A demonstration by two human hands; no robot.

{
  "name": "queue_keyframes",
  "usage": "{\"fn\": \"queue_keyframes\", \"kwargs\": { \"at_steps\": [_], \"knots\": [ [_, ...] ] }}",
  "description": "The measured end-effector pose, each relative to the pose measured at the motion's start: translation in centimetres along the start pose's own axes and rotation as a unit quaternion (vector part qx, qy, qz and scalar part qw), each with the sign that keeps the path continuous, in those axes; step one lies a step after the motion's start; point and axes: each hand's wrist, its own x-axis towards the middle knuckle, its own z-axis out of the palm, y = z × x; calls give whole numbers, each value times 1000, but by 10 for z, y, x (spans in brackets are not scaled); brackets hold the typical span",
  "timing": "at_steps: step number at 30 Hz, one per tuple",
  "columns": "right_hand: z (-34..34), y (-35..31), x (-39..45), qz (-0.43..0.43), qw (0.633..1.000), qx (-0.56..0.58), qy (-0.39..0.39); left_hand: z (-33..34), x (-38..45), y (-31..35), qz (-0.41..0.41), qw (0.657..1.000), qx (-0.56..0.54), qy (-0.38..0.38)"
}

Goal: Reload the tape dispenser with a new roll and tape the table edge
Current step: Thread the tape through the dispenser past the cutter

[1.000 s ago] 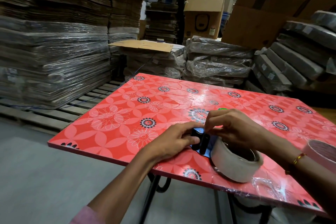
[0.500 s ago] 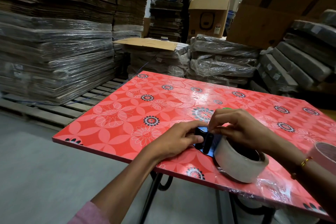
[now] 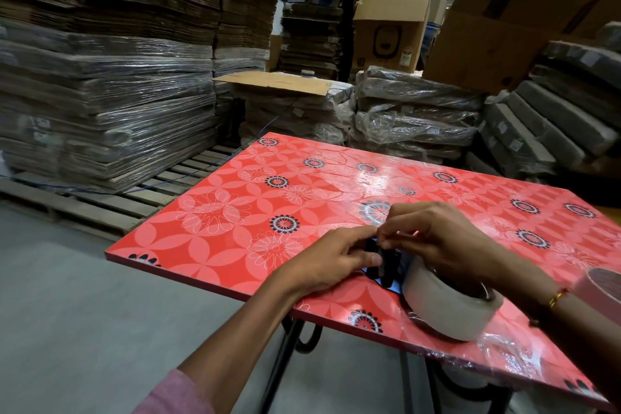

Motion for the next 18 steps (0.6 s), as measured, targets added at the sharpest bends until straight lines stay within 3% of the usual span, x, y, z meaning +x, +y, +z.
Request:
{"fn": "queue_keyframes", "kwargs": {
  "at_steps": [5, 9, 15, 18],
  "knots": [
    [-5, -3, 5, -5, 1000, -11, -23, -5, -3, 1, -44, 991, -123, -26],
    [0, -8, 1, 1, 1000, -8, -2, -1, -12, 2, -41, 991, -127, 13],
    [1, -13, 0, 27, 1000, 11, -3, 22, -32, 12, -8, 984, 3, 180],
    [0, -13, 1, 61, 997, 38, -11, 23, -32, 9, 25, 976, 118, 181]
  ]
}}
